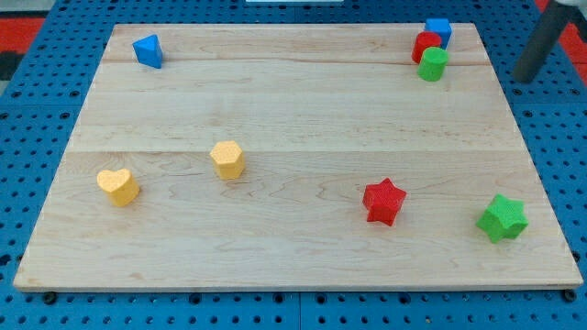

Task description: Move blue cube on top of red circle

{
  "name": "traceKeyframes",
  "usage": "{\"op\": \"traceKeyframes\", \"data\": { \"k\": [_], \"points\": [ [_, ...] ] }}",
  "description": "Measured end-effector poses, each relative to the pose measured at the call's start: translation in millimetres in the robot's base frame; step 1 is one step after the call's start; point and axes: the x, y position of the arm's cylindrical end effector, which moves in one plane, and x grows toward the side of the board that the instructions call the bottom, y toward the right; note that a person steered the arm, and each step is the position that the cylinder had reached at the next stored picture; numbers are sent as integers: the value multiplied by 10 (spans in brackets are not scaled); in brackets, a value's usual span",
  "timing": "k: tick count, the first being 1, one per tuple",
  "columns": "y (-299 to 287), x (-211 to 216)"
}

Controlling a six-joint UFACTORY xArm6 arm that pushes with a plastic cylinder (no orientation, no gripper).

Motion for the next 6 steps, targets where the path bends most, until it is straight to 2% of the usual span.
{"op": "traceKeyframes", "data": {
  "k": [2,3,6],
  "points": [
    [-174,-690],
    [-510,-770],
    [-936,-704]
  ]
}}
